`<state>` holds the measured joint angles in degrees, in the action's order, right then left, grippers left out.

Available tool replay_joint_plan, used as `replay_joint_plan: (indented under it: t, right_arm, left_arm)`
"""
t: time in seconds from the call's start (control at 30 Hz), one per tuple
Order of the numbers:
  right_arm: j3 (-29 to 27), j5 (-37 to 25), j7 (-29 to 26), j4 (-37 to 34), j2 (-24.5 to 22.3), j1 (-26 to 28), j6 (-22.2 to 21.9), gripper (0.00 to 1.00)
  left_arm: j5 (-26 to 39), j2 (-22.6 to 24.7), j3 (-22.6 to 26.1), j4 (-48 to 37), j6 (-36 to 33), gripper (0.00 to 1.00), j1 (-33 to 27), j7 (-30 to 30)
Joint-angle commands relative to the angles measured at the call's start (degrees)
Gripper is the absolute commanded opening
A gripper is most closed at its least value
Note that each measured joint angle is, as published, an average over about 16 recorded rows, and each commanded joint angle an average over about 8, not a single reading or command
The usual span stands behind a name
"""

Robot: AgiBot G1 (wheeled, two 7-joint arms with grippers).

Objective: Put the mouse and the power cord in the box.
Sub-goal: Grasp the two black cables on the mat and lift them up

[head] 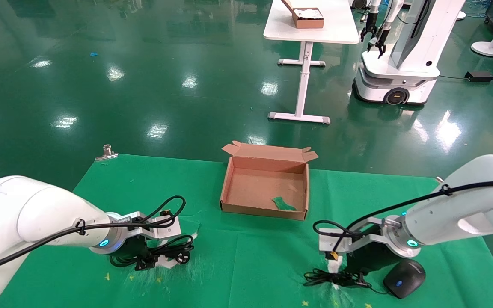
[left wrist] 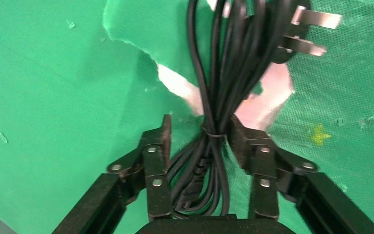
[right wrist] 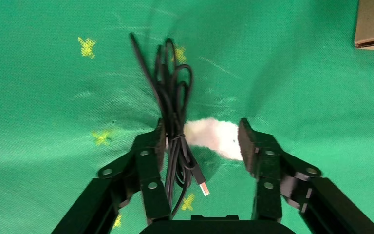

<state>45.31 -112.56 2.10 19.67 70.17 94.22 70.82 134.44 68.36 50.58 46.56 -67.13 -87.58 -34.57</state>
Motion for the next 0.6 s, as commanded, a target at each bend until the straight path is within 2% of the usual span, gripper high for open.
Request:
replay_joint_plan:
  t: [0.03,0.6]
  right_arm:
    - [0.0,0.01,-0.03,0.06,-0.02,-0.02,0.04,0.0]
    - [0.0,0.01,-0.11,0.22,-0.08,-0.07,0.09,0.0]
  left_arm:
    - [0.0,0.0,0.0,0.0,0.0,0.0,0.0,0.0]
    - [0.04,0.0,0.02,-0.01,0.01,0.0,0.02,0.0]
